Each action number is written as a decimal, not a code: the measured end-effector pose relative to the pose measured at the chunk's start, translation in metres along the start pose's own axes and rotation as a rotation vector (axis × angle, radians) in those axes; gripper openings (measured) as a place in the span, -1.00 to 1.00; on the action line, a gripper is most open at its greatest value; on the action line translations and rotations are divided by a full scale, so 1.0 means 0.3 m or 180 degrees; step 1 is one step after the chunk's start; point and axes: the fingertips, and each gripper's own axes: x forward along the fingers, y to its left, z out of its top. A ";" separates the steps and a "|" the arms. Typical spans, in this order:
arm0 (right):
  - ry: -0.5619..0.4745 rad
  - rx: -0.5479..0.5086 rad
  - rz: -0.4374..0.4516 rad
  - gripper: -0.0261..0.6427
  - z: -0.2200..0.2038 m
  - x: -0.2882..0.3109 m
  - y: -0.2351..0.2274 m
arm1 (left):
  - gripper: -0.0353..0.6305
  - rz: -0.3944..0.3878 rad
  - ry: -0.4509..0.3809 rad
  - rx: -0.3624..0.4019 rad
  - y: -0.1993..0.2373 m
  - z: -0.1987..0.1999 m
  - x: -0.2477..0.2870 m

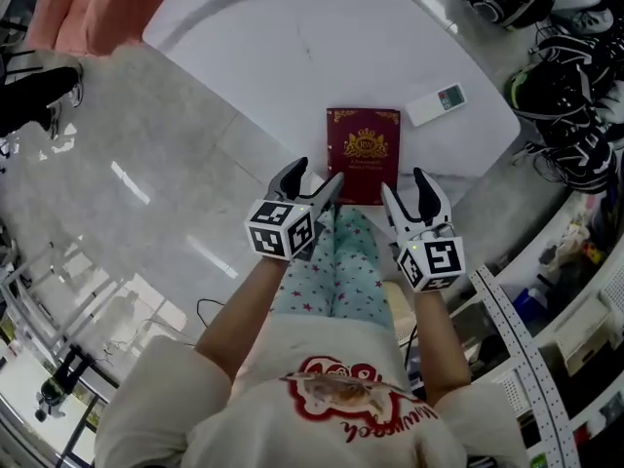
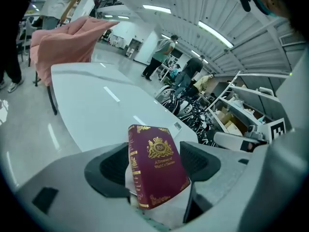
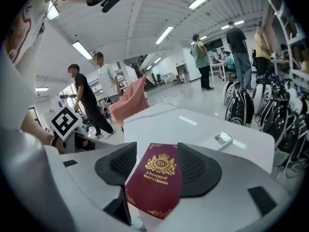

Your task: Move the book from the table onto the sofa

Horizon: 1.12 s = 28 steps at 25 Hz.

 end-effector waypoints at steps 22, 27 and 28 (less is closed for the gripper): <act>0.0730 0.1298 0.0334 -0.06 -0.466 0.263 -0.135 | 0.05 -0.0533 0.0409 -0.0186 0.126 -0.243 0.266; 0.0621 0.1368 0.0289 -0.06 -0.461 0.268 -0.124 | 0.05 -0.0611 0.0395 -0.0251 0.102 -0.237 0.281; 0.0629 0.1361 0.0272 -0.06 -0.462 0.267 -0.119 | 0.05 -0.0573 0.0386 -0.0250 0.104 -0.233 0.280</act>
